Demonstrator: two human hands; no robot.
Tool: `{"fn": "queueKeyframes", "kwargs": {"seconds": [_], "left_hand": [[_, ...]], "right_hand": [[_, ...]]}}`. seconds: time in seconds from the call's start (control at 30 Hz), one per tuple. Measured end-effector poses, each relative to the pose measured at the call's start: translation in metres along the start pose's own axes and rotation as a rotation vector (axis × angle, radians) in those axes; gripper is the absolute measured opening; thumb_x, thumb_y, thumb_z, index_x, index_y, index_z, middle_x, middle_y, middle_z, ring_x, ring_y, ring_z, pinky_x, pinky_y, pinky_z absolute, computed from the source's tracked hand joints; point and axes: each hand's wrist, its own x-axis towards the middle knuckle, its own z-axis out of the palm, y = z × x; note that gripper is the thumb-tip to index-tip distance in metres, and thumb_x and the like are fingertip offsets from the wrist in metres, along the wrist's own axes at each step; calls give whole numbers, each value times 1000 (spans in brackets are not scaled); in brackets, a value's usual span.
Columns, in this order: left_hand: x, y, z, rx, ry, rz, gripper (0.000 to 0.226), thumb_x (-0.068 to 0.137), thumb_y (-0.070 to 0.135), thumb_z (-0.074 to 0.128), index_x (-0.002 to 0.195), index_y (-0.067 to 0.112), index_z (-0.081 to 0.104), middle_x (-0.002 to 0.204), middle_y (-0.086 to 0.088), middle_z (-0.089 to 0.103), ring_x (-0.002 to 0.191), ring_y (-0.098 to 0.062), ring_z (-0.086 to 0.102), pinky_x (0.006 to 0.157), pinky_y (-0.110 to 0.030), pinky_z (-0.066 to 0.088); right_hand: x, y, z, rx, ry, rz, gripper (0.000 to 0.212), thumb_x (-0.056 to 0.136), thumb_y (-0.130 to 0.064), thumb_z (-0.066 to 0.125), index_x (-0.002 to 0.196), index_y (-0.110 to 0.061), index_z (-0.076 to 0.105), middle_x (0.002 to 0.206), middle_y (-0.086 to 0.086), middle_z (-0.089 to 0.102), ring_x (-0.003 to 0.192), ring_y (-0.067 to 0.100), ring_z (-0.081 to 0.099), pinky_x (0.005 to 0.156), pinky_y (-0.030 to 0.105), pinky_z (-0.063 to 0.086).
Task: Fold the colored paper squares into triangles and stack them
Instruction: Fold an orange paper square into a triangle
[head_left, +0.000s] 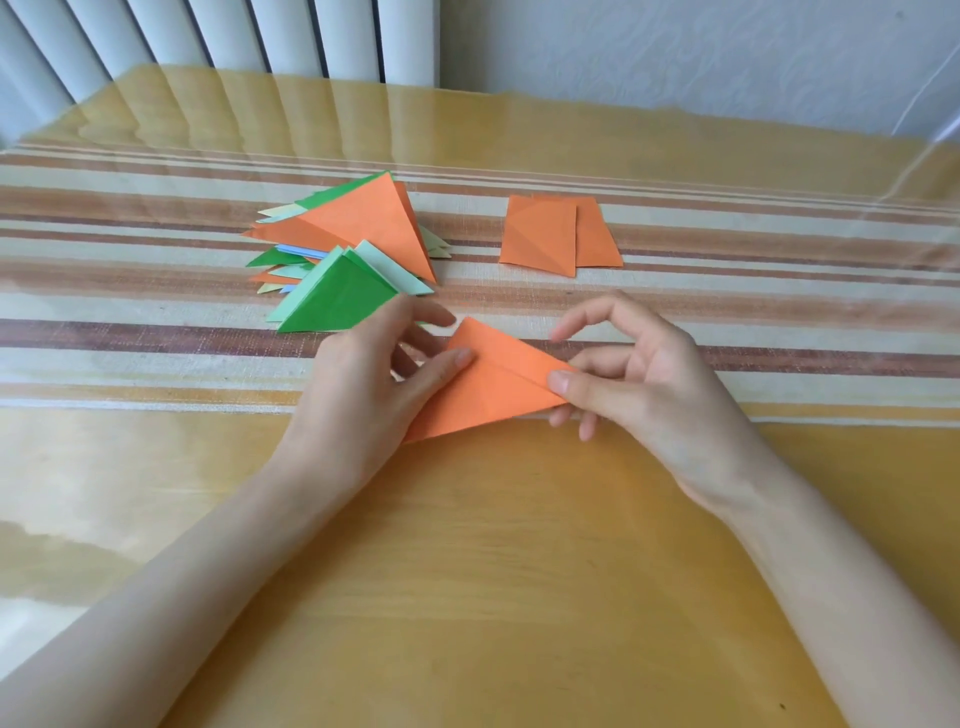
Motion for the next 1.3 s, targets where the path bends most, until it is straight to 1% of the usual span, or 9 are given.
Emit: {"fn": "queueKeyframes", "kwargs": {"seconds": [0.1,0.23,0.4,0.53,0.67,0.8,1.03,1.2,1.3], "left_hand": [[-2,-2,1,324,109,287,35,85,40,62,112,19,60,105,-2,55,93,-20,51,81,-34,39],[-9,3,8,467,-54,561,30,90,38,52,107,20,69,103,1,63,88,-20,49,76,-34,34],[-12,-5,8,453,-224,534,30,91,29,46,101,21,74,101,7,69,84,-21,65,75,-35,51],[-10,-8,-1,398,-347,538,34,90,25,44,106,19,74,109,3,69,91,-22,67,74,-34,55],[-8,-11,-9,365,-415,539,37,87,26,44,110,24,73,118,3,67,98,-18,67,73,-31,55],[-6,-11,-6,371,-413,547,34,90,32,45,111,24,70,115,5,65,95,-18,65,74,-32,52],[-2,-15,5,391,-316,578,26,90,41,55,95,22,72,101,3,66,84,-20,63,67,-33,55],[-5,-34,7,447,-420,525,24,94,46,54,116,38,62,121,18,57,104,-3,56,83,-31,53],[-7,-36,8,471,-445,515,28,93,48,54,119,37,59,124,18,55,107,-5,55,86,-30,51]], "right_hand": [[0,6,5,-2,174,17,12,88,2,62,85,-9,62,63,0,68,60,11,67,51,17,44],[-2,10,18,0,158,57,14,90,-2,58,93,-10,68,77,2,74,68,9,69,53,17,45],[-9,8,8,-321,-77,-37,35,88,2,57,94,-31,67,83,-13,70,81,-2,66,75,11,46],[-4,15,-6,-631,-135,-183,19,83,-11,72,95,-26,72,88,-11,58,92,3,54,81,10,38],[4,24,-20,-615,-272,-234,15,82,-27,71,97,-33,71,95,-14,51,105,11,51,95,19,38],[13,32,-23,-572,-251,-273,19,78,-35,70,97,-34,70,96,-12,52,104,13,51,93,14,34],[19,40,-14,-589,-174,-451,21,84,-33,62,84,-15,73,87,-2,55,92,13,51,84,18,38],[24,41,-6,-642,-179,-431,22,89,-36,55,84,-17,66,90,-9,50,94,12,46,86,21,38],[25,44,-4,-640,-155,-407,23,89,-36,55,84,-16,63,91,-8,52,95,14,45,86,24,38]]}}
